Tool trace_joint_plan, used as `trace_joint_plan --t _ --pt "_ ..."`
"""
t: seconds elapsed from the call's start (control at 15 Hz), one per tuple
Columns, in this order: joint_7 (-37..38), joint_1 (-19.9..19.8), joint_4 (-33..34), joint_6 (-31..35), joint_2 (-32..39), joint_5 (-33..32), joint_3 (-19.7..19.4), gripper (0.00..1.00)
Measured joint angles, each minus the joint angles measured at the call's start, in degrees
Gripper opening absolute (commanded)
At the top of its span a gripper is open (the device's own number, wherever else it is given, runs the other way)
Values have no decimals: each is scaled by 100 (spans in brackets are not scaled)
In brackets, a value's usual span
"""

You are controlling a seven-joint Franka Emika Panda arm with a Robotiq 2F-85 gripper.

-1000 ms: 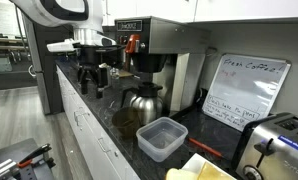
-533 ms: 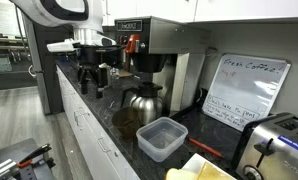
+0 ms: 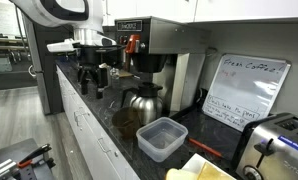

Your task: Put a slice of bread in the tupperware

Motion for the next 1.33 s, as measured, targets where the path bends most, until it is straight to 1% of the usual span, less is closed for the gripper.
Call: trace_joint_plan --t 0.2,0.4,0.53,0.6,0.8,1.33 --pt "135 -251 -58 -54 -75 -428 -58 100" --pt "359 -692 -152 -155 -299 -1072 -168 100" --pt "654 -1021 -178 -185 -449 -1503 -236 100" --pt "660 -1082 -182 -184 -482 -1533 -258 100" --pt "674 -985 -186 -184 -464 -1524 -245 100" --pt "674 -972 -187 -184 -459 -1524 -254 100"
